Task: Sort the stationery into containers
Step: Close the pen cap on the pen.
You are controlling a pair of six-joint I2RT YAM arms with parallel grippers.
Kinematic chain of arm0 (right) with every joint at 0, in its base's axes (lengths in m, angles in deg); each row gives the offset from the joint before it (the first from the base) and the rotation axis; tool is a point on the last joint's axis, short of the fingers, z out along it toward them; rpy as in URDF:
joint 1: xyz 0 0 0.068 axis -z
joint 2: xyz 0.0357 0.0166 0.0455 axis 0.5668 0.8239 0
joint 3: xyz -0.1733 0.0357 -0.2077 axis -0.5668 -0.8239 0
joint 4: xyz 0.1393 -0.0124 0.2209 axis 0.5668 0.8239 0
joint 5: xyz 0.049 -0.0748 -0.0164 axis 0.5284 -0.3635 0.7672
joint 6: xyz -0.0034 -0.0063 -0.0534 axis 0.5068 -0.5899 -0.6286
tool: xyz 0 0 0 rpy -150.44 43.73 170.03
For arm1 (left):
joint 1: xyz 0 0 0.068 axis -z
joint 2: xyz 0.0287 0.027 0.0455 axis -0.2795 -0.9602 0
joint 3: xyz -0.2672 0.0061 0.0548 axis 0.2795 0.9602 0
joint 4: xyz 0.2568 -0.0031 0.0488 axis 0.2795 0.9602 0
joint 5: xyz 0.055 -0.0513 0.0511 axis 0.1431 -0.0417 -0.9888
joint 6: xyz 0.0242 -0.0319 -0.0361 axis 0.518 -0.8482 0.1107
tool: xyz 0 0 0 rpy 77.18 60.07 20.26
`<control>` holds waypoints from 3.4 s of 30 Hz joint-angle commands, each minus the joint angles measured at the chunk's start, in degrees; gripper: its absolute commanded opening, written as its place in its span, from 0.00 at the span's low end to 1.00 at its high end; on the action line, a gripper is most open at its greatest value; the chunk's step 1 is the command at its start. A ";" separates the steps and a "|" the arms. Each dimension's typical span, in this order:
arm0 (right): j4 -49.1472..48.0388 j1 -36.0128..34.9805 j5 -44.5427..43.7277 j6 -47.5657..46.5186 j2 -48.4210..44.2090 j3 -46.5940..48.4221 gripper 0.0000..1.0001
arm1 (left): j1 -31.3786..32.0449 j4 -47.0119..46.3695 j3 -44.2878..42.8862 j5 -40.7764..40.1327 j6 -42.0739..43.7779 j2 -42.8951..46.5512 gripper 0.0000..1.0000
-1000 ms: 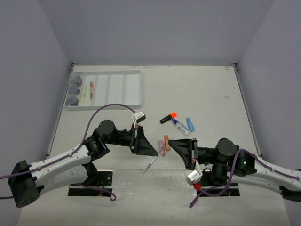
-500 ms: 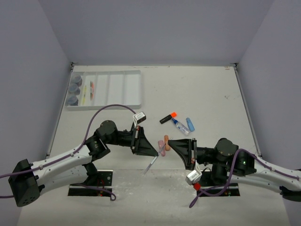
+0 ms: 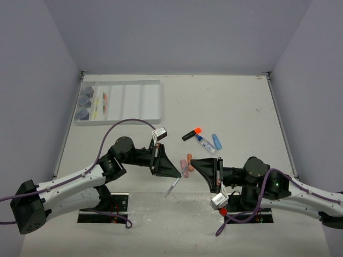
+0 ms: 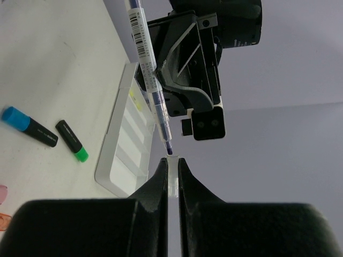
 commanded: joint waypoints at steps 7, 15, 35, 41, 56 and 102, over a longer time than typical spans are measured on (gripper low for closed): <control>-0.98 -0.27 0.56 0.27 0.32 2.75 0.00 | -0.13 -3.47 -1.09 -0.49 1.11 -1.82 0.00; 1.00 -0.27 0.88 -0.04 0.61 2.98 0.00 | -0.30 -4.08 -2.79 -1.67 2.13 -2.46 0.00; 0.88 -2.39 -0.43 -3.57 6.64 3.25 0.00 | -3.12 -6.71 -2.64 -3.60 1.43 -4.75 0.00; 1.18 -3.55 -1.19 -3.89 6.49 2.80 0.00 | -4.49 -7.22 -2.62 -5.01 2.66 -5.22 0.00; 1.20 -6.43 -1.62 -4.72 6.17 2.03 0.00 | -7.79 -12.31 -3.63 2.08 7.75 -9.42 0.00; 3.92 -11.96 -16.93 -12.62 12.77 7.16 0.12 | -11.73 -2.16 -13.10 5.96 30.66 -15.28 0.00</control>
